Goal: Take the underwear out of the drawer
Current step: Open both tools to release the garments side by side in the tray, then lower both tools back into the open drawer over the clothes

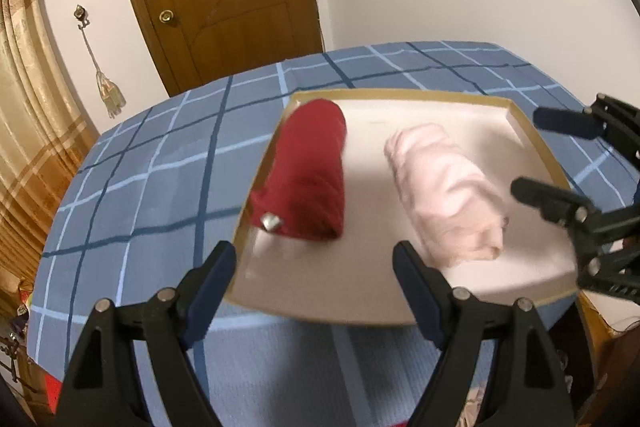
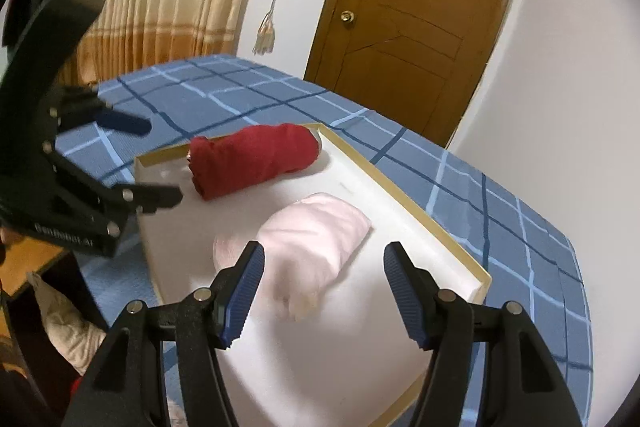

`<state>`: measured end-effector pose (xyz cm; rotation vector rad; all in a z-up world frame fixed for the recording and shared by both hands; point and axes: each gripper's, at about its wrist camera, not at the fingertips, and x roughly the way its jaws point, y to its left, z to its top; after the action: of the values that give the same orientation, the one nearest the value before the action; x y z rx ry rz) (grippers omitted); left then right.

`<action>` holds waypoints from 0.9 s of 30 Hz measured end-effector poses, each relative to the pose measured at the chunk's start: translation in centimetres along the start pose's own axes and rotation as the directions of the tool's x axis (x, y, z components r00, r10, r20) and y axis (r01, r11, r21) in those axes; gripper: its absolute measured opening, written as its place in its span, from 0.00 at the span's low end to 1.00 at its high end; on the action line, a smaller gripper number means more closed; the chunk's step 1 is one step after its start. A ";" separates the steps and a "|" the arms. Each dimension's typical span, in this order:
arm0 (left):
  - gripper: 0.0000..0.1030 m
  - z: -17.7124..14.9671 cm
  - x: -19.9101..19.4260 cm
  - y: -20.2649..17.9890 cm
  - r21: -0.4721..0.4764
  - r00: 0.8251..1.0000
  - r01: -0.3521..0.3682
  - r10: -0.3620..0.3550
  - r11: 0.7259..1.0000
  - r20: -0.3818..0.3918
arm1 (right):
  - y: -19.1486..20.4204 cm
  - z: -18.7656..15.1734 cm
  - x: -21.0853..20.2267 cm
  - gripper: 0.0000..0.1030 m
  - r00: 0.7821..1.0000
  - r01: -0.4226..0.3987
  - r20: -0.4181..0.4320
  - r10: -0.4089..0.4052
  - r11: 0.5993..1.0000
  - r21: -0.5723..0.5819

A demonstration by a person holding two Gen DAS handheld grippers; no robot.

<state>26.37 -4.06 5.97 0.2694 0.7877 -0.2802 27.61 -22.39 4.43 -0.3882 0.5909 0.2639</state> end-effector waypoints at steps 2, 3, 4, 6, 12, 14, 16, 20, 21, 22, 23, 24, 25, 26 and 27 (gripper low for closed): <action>0.79 -0.6 -0.3 -0.2 0.002 1.000 -0.004 0.004 1.000 0.002 | 0.3 -0.3 -0.9 0.63 1.000 -0.001 0.009 0.001 1.000 0.002; 0.79 -0.9 -0.5 -0.3 0.001 1.000 -0.006 0.006 1.000 0.002 | 0.5 -0.4 -1.4 0.63 1.000 -0.001 0.013 0.001 1.000 0.004; 0.79 -1.0 -0.6 -0.3 0.000 1.000 -0.007 0.007 1.000 0.003 | 0.7 -0.6 -1.8 0.63 1.000 0.001 0.015 -0.002 1.000 0.007; 0.79 -1.3 -0.8 -0.3 -0.005 1.000 -0.009 0.009 1.000 0.005 | 1.1 -0.9 -2.5 0.63 1.000 -0.009 0.021 0.009 1.000 0.009; 0.79 -2.5 -2.2 -0.3 -0.003 1.000 -0.008 0.008 1.000 0.017 | 2.0 -1.9 -4.2 0.63 0.999 -0.014 0.029 0.014 1.000 0.018; 0.79 -3.1 -2.9 -0.5 0.009 1.000 -0.019 0.018 1.000 0.022 | 2.1 -2.3 -5.0 0.63 0.999 -0.026 0.038 0.025 0.999 0.031; 0.79 -3.8 -3.4 -0.5 0.014 0.999 -0.025 0.024 1.000 0.028 | 2.5 -2.9 -5.7 0.63 0.999 -0.022 0.045 0.021 0.999 0.029; 0.79 -5.1 -4.2 -0.8 0.008 0.999 -0.016 0.016 1.000 0.028 | 2.9 -4.3 -6.6 0.63 0.999 -0.036 0.037 0.034 0.998 0.060; 0.79 -5.4 -4.4 -1.0 0.010 0.999 -0.017 0.017 1.000 0.027 | 3.1 -4.6 -6.8 0.63 0.999 -0.041 0.033 0.039 0.997 0.071; 0.79 -5.7 -4.6 -1.2 0.018 0.999 -0.023 0.022 1.000 0.028 | 3.2 -4.8 -7.1 0.63 0.999 -0.044 0.033 0.042 0.996 0.077; 0.79 -6.0 -4.8 -1.4 0.024 0.999 -0.028 0.027 0.999 0.029 | 3.4 -5.1 -7.4 0.63 0.998 -0.049 0.037 0.047 0.996 0.081; 0.79 -6.3 -4.9 -1.6 0.031 0.999 -0.031 0.030 0.999 0.030 | 3.6 -5.4 -7.7 0.63 0.998 -0.052 0.042 0.049 0.995 0.080; 0.79 -6.4 -5.0 -1.7 0.033 0.999 -0.030 0.029 0.999 0.029 | 3.8 -5.6 -7.9 0.63 0.998 -0.051 0.045 0.048 0.996 0.077; 0.79 -6.7 -5.2 -1.8 0.034 0.999 -0.027 0.026 0.999 0.029 | 4.1 -5.8 -8.1 0.63 0.998 -0.048 0.048 0.045 0.996 0.070; 0.79 -6.9 -5.3 -1.8 0.032 0.999 -0.024 0.023 0.999 0.028 | 4.4 -6.1 -8.4 0.63 0.998 -0.047 0.051 0.043 0.997 0.066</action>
<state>17.71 -2.64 4.93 0.3044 0.7530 -0.2743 16.44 -22.17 3.47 -0.3033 0.5592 0.2955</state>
